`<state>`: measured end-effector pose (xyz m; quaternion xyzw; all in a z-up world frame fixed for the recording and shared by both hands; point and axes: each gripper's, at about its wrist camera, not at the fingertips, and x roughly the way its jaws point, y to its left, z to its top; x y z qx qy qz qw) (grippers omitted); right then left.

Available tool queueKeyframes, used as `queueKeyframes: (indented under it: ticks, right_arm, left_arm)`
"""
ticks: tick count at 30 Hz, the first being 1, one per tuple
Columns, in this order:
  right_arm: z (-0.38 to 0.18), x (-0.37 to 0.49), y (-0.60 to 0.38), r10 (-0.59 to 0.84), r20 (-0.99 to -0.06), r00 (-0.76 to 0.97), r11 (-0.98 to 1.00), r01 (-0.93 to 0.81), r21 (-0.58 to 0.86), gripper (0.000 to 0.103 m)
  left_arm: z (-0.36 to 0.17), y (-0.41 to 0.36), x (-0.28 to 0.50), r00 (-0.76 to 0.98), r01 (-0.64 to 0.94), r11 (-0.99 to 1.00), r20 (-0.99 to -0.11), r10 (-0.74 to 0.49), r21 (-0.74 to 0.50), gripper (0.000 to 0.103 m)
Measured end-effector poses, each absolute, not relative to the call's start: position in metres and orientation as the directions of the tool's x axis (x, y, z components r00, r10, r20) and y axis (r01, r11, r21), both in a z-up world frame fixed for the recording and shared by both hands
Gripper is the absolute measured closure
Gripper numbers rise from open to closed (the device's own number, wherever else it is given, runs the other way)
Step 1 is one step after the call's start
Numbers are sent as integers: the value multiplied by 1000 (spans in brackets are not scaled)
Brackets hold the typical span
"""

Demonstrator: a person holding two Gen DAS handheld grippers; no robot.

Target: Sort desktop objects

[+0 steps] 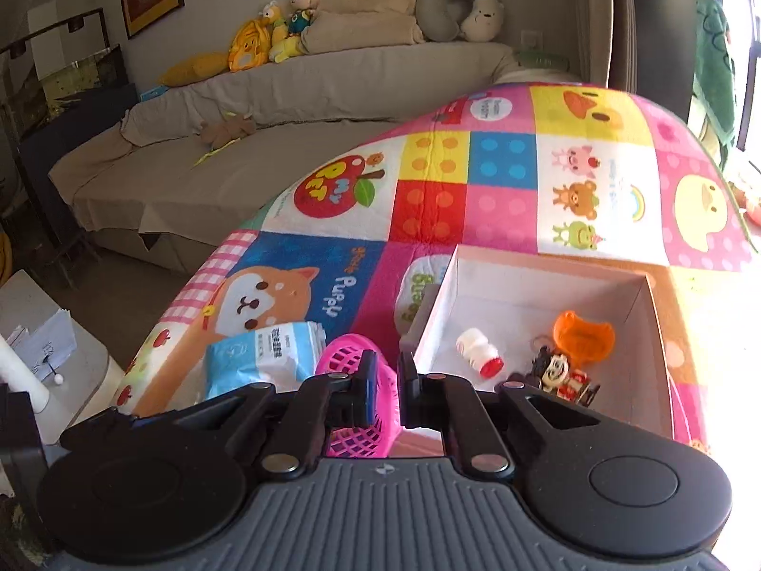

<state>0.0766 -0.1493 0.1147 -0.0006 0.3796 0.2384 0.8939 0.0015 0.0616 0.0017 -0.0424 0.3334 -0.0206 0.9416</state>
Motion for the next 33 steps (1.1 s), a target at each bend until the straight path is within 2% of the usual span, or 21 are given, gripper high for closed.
queueKeyframes:
  ticks: [4,9,13,14,24,27,28,29,33]
  right_arm:
    - [84,59,-155,430,-700,570,886,-415,206,94]
    - [67,36,-158,389,-685,616,900,-414,139,92]
    - [63,26,-172,396,-659,640,903,-403,151,62]
    - [62,27,-174,397,-658,640,904,-397,159,58]
    - [29,44,-166,415,-683,601,905,-352,240,57]
    - [19,46,-170,444,-690,571,894,-332,301,59]
    - [17,46,-171,461,-694,553,886,-333,323,69]
    - [16,45,-172,475,-696,538,879,-334,341,84]
    - [24,34,-184,496,-673,549,868,-333,368,95]
  left_arm:
    - [1,58,2,771,12,998,-634,-52,-68,5]
    - [4,64,-2,781,-23,997,-623,-31,-78,5]
    - [5,67,-4,779,-43,995,-626,-19,-85,4]
    - [5,66,-4,780,-45,996,-626,-14,-79,3]
    - [18,56,-21,788,7,999,-615,-34,-46,3]
    - [27,54,-25,807,21,999,-590,-37,-34,2]
    - [30,53,-25,810,22,999,-585,-36,-31,2]
    - [31,52,-24,811,22,999,-584,-36,-31,2]
    - [30,46,-21,802,42,998,-594,-55,-36,2]
